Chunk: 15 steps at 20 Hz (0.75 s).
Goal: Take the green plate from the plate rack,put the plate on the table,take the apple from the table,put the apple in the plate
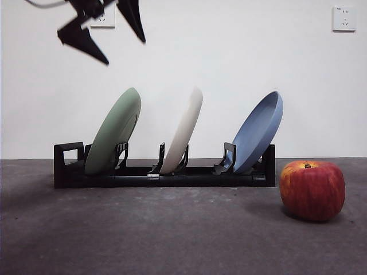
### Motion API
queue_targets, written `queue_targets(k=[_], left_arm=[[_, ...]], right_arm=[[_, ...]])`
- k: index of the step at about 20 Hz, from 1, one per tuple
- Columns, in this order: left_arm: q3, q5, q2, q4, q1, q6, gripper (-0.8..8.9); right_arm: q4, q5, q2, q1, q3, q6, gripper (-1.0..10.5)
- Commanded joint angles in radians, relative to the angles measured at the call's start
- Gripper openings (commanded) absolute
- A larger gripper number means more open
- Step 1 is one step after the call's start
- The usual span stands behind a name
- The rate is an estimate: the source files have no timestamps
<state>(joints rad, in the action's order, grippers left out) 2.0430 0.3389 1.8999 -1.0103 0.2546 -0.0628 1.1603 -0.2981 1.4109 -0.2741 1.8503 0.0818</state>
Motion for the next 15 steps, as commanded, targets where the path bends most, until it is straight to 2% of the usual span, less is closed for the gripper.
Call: queue_targets(k=[1, 10, 13, 15], left_arm=[[0.000, -0.004, 0.045, -0.005, 0.002, 0.015, 5.31], [0.000, -0.037, 0.114, 0.020, 0.020, 0.014, 5.29], [0.000, -0.097, 0.125, 0.021, 0.034, 0.015, 5.28], [0.000, -0.103, 0.135, 0.023, 0.035, 0.015, 5.23]], right_arm=[[0.000, 0.003, 0.007, -0.002, 0.004, -0.004, 7.8], [0.001, 0.004, 0.007, -0.002, 0.004, -0.005, 7.8], [-0.001, 0.004, 0.007, -0.002, 0.004, -0.005, 7.8], [0.000, 0.004, 0.007, -0.002, 0.004, -0.005, 7.8]])
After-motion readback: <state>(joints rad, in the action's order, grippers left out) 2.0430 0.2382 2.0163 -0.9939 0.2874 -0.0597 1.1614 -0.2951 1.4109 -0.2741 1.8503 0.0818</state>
